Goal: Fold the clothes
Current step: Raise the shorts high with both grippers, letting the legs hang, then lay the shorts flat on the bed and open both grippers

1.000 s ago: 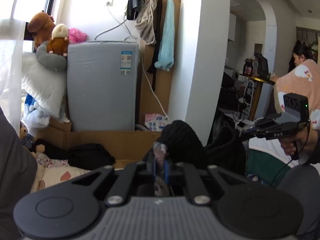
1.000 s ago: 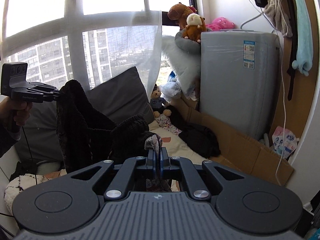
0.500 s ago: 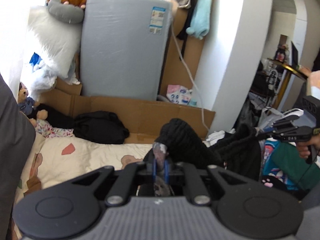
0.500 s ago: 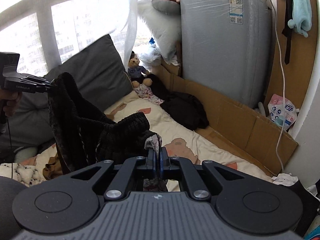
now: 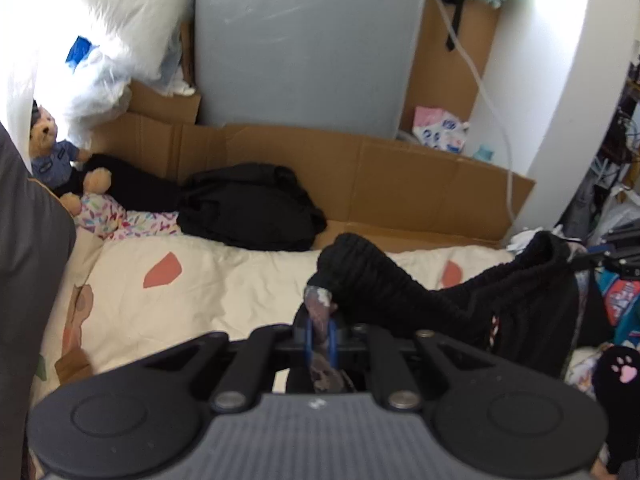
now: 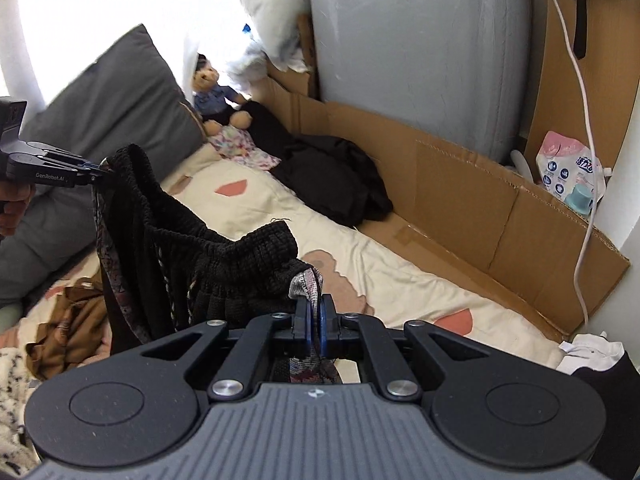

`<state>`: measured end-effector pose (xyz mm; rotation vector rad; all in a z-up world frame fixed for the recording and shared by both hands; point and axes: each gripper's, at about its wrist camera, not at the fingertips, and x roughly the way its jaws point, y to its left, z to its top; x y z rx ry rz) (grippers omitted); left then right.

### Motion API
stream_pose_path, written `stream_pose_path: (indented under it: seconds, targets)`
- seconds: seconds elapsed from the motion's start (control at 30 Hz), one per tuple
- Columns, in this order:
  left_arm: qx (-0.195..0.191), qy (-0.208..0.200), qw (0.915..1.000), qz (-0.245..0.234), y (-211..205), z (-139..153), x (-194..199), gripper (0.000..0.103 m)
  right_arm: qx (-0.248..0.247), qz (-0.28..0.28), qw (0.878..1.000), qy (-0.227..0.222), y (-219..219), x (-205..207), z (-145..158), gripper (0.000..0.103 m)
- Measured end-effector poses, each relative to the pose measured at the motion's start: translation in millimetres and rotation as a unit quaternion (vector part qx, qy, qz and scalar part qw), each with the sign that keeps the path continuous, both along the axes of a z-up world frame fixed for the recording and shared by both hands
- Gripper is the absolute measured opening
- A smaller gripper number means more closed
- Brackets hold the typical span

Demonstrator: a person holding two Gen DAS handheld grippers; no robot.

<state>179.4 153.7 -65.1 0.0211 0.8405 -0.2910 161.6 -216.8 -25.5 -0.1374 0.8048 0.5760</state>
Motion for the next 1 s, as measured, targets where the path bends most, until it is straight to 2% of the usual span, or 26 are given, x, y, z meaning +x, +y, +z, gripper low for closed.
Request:
stream_pose_path:
  seconds: [0.1, 0.27, 0.47, 0.9, 1.0]
  targets:
    - [-0.001, 0.017, 0.9998, 0.010, 4, -25, 33, 0.008, -0.023, 0.001, 1.000, -0.004, 10, 27, -19, 0.004]
    - [0.005, 0.040, 0.9991, 0.013, 5, -54, 77, 0.008, -0.033, -0.021, 0.999, 0.016, 13, 67, -50, 0.004]
    - [0.010, 0.062, 0.9978, 0.022, 4, -95, 130, 0.008, -0.054, -0.046, 0.997, 0.016, 20, 110, -86, 0.004]
    - [0.029, 0.085, 0.9950, 0.044, 6, -161, 206, 0.008, -0.083, -0.087, 0.992, 0.037, 30, 195, -161, 0.004]
    - [0.031, 0.090, 0.9945, 0.044, 8, -173, 218, 0.008, -0.075, -0.107, 0.990, 0.049, 29, 211, -176, 0.004]
